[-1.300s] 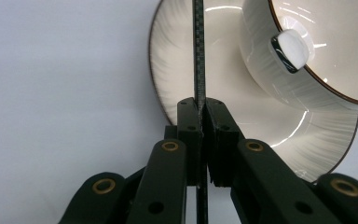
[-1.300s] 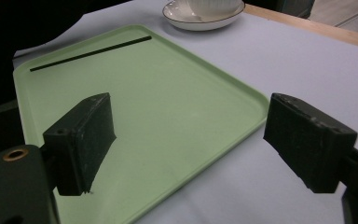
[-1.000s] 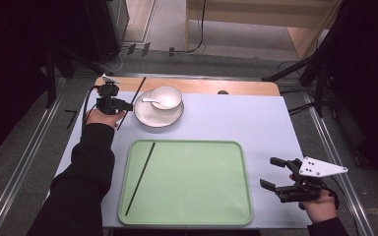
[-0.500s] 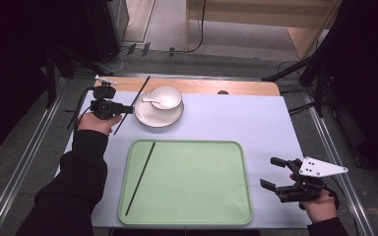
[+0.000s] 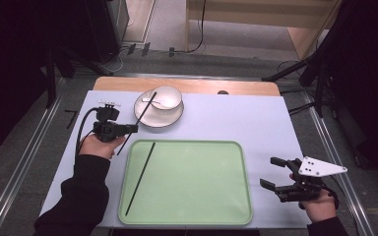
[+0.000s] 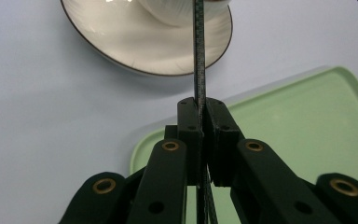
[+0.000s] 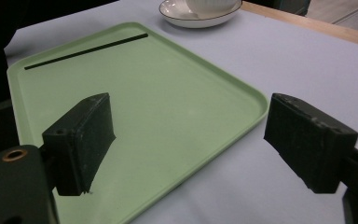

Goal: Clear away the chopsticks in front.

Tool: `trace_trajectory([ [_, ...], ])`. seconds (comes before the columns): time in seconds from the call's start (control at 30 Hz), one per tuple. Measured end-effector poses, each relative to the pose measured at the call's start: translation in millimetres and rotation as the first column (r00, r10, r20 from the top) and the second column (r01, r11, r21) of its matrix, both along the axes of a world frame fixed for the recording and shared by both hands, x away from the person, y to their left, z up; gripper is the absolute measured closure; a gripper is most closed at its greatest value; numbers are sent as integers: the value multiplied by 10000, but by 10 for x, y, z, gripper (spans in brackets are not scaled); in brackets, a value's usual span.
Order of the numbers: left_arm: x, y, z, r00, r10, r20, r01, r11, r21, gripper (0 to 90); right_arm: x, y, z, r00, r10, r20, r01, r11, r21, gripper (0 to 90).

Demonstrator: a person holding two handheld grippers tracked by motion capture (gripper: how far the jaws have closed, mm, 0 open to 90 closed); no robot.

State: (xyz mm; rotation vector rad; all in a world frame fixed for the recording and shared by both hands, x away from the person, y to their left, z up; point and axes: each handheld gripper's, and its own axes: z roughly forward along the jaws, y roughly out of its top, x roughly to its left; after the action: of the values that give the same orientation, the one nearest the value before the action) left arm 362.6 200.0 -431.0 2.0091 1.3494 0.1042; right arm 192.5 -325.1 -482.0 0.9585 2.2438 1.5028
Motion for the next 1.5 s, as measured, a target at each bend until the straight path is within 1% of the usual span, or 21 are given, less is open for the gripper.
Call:
trace_trajectory([
  [0.1,-87,15,-37,9999,30,142,-29,10000,-24,864,4,3,2,10000,11,4,-11,10000,-10,161],
  [0.37,-305,-1,-128,9998,-180,-75,180,9998,77,863,21,15,14,10000,66,58,-66,10000,10,161],
  [0.43,-360,-12,-145,9998,-143,-106,144,9999,74,863,30,19,14,9999,88,93,-88,10000,39,161],
  [0.53,-458,-23,-182,9999,-124,-102,126,9997,226,863,35,26,17,9999,98,59,-98,9999,32,161],
  [0.57,-510,-20,-216,9997,-57,-227,61,9998,205,863,34,29,26,9999,129,73,-129,9999,12,161],
  [0.6,-510,-20,-216,9997,-57,-227,61,9998,205,863,34,29,26,9999,129,73,-129,9999,12,161],
  [0.7,-596,-4,-267,9991,8,-424,-3,9999,115,863,32,27,34,9998,154,155,-155,9999,52,161],
  [0.8,-670,-6,-282,9988,50,-485,-48,10000,34,863,31,26,34,9997,165,161,-166,9998,66,161],
  [0.87,-724,-14,-289,9988,133,-471,-136,9999,-70,862,31,25,34,9998,163,149,-164,9998,61,161],
  [0.93,-784,-40,-318,9990,201,-399,-203,9998,-58,862,32,25,34,9997,168,160,-169,9998,78,161],
  [1.0,-848,-99,-364,9991,149,-389,-143,9998,144,862,33,27,35,9997,171,160,-173,9998,77,161],
  [1.07,-895,-152,-410,9985,108,-546,-107,9999,13,862,34,31,38,9997,179,163,-180,9998,77,162],
  [1.13,-933,-191,-456,9977,32,-683,-26,10000,86,862,34,33,42,9996,188,191,-189,9998,75,161],
  [1.2,-961,-211,-513,9962,73,-871,-64,9999,109,861,34,33,44,9996,190,211,-192,9998,60,162],
  [1.23,-976,-220,-545,9948,91,-1015,-83,9999,80,861,33,30,44,9996,186,209,-188,9998,78,162],
  [1.33,-1021,-242,-635,9898,173,-1412,-147,9997,195,860,33,27,45,9996,180,206,-182,9998,91,162],
  [1.37,-1031,-248,-658,9879,234,-1535,-212,9997,154,860,33,27,46,9996,188,223,-190,9998,99,162],
  [1.4,-1047,-269,-688,9841,275,-1754,-244,9995,202,860,32,27,48,9995,208,226,-210,9997,110,161],
  [1.43,-1047,-269,-688,9841,275,-1754,-244,9995,202,860,32,27,48,9995,208,226,-210,9997,110,161],
  [1.5,-1058,-283,-706,9814,395,-1878,-341,9989,320,860,29,27,51,9995,223,236,-226,9997,107,162],
])
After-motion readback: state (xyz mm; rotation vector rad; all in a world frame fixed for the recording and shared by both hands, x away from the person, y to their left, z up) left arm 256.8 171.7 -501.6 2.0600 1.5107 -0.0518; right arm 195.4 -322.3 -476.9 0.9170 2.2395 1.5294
